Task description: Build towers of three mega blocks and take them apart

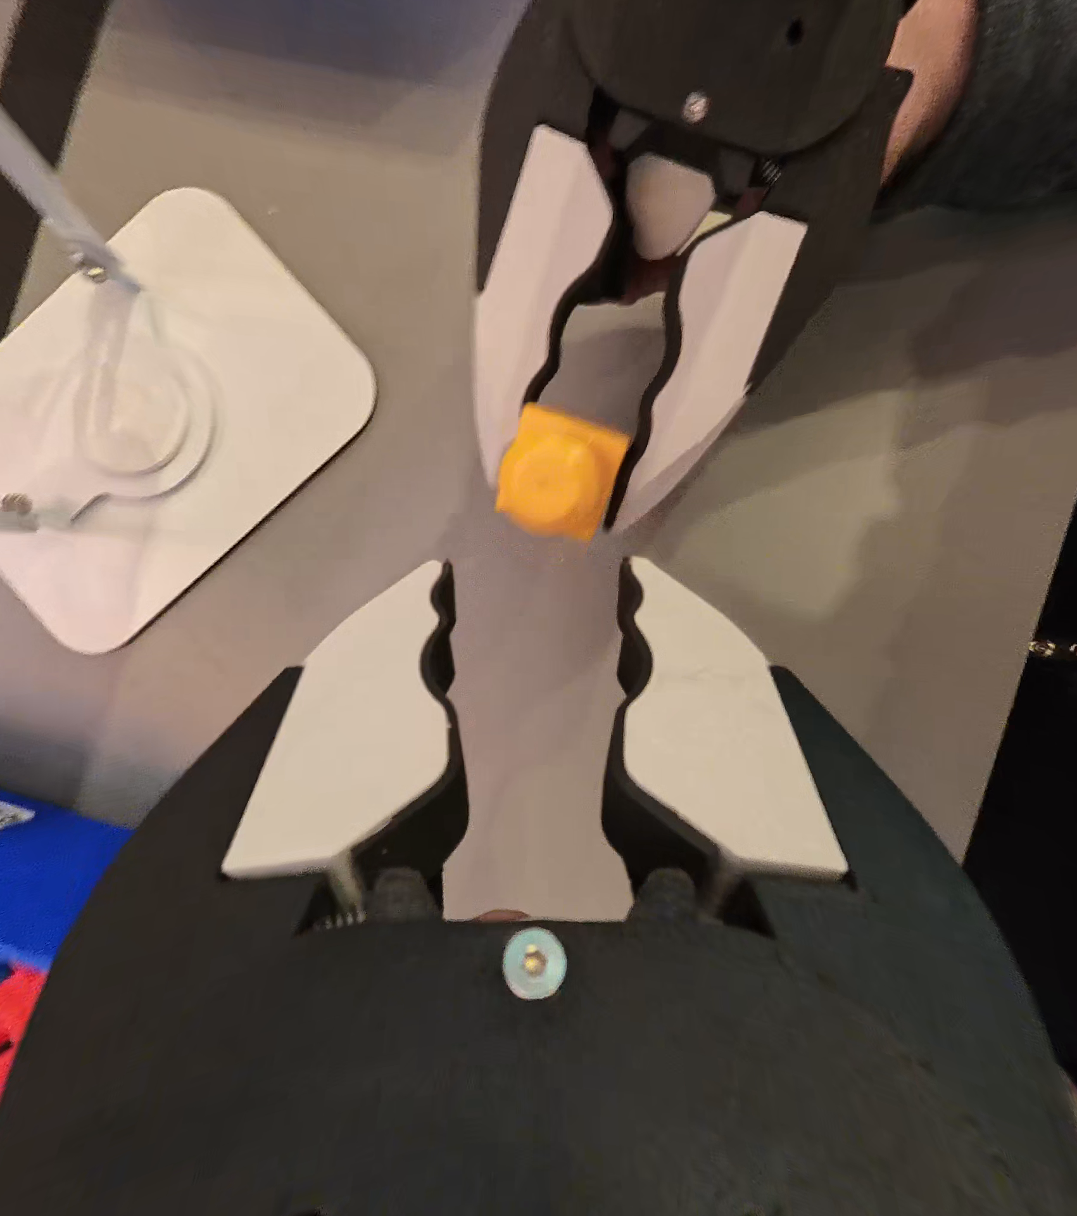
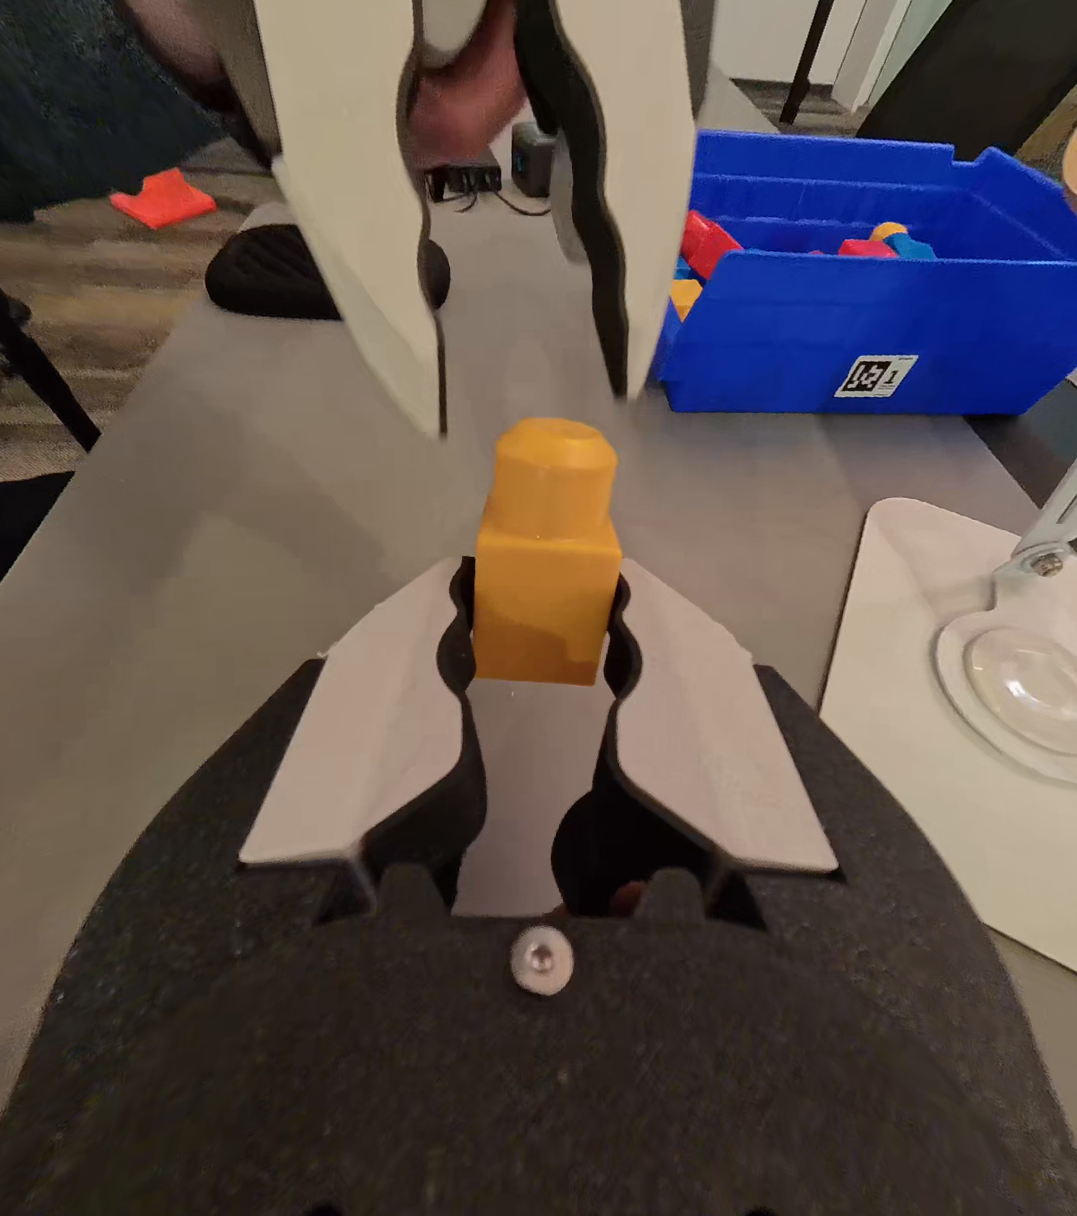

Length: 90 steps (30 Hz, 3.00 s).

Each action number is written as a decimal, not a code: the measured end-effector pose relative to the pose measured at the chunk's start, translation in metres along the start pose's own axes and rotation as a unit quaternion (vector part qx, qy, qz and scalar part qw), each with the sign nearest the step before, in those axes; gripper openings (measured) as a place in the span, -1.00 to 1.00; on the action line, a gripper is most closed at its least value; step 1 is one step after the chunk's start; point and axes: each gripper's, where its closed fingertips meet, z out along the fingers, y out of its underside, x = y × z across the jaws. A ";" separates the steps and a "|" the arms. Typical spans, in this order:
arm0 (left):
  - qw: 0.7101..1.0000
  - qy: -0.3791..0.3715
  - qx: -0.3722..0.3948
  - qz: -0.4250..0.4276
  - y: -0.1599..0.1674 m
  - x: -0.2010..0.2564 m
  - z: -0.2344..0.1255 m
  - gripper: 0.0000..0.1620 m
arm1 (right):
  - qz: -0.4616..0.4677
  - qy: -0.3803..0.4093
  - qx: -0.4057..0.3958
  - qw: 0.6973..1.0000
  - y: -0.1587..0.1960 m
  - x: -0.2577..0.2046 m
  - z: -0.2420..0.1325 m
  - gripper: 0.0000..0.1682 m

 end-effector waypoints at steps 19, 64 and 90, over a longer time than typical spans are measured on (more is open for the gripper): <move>0.952 -0.284 -0.115 -0.020 0.169 -0.259 -0.092 -0.44 | 0.031 0.000 0.023 0.999 0.027 0.007 0.010 -0.56; 0.962 -0.097 -0.254 0.012 0.217 -0.326 -0.025 -0.54 | 0.034 -0.032 0.024 0.999 0.028 0.001 0.011 -0.56; 0.919 0.022 0.389 -0.060 -0.072 -0.085 -0.063 -0.55 | 0.128 -0.009 0.138 0.982 0.008 0.031 -0.018 -0.57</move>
